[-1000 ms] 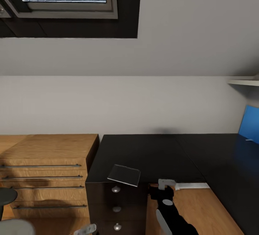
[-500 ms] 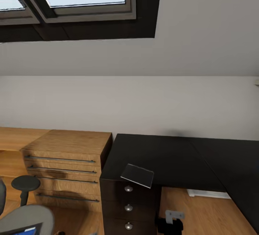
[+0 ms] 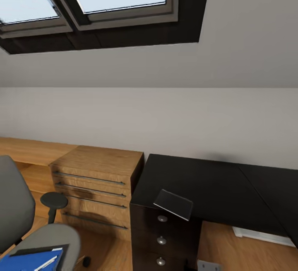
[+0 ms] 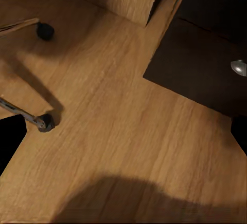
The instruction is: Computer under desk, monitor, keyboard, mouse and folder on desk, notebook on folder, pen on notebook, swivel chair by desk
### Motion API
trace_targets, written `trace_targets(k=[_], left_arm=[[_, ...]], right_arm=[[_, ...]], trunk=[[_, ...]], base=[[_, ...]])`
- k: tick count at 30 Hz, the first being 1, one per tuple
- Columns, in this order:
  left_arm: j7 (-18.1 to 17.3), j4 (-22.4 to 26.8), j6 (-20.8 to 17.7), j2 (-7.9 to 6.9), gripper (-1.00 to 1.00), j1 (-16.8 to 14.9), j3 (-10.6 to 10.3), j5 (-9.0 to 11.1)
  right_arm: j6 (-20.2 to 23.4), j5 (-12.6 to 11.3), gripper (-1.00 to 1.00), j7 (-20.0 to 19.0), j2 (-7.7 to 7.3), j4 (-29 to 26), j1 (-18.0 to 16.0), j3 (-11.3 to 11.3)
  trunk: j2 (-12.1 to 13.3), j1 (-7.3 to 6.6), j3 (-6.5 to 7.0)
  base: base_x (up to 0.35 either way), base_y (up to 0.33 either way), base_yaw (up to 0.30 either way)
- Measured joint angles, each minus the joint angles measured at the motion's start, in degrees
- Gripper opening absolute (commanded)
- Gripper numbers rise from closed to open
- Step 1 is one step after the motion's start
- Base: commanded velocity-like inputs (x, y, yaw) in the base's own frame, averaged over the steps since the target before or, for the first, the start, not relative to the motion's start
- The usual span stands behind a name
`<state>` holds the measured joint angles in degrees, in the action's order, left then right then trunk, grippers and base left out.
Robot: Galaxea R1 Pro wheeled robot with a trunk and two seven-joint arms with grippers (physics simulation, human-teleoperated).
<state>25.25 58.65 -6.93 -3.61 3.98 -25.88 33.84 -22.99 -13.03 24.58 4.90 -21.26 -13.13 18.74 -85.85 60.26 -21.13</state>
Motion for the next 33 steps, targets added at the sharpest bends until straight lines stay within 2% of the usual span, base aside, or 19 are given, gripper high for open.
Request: trace_targets(k=[2,4,9,33], left_arm=[[0.0,-2.4,0.0,0.20,1.00,0.0,-0.1,0.0],[0.0,-5.8,0.1,1.65,1.00,0.0,0.0,-0.2],[0.0,-7.4,0.1,2.83,1.00,0.0,0.2,-0.3],[0.0,-8.0,0.2,3.34,1.00,0.0,0.2,-0.1]], right_arm=[[-0.6,-0.1,1.00,0.0,-0.01,0.3,0.0,0.0],[-1.1,-0.4,1.00,0.0,-0.01,1.0,0.0,-0.1],[-1.3,-0.5,1.00,-0.1,-0.02,1.5,0.0,-0.2],[-3.4,-0.8,1.00,-0.1,0.17,1.7,-0.1,-0.3]], trunk=[[0.0,0.00,0.00],[0.0,0.00,-0.01],[0.0,0.00,-0.09],[0.0,0.00,-1.04]], base=[[0.000,0.000,0.265],[0.000,0.000,0.265],[0.000,0.000,0.265],[0.000,0.000,0.253]])
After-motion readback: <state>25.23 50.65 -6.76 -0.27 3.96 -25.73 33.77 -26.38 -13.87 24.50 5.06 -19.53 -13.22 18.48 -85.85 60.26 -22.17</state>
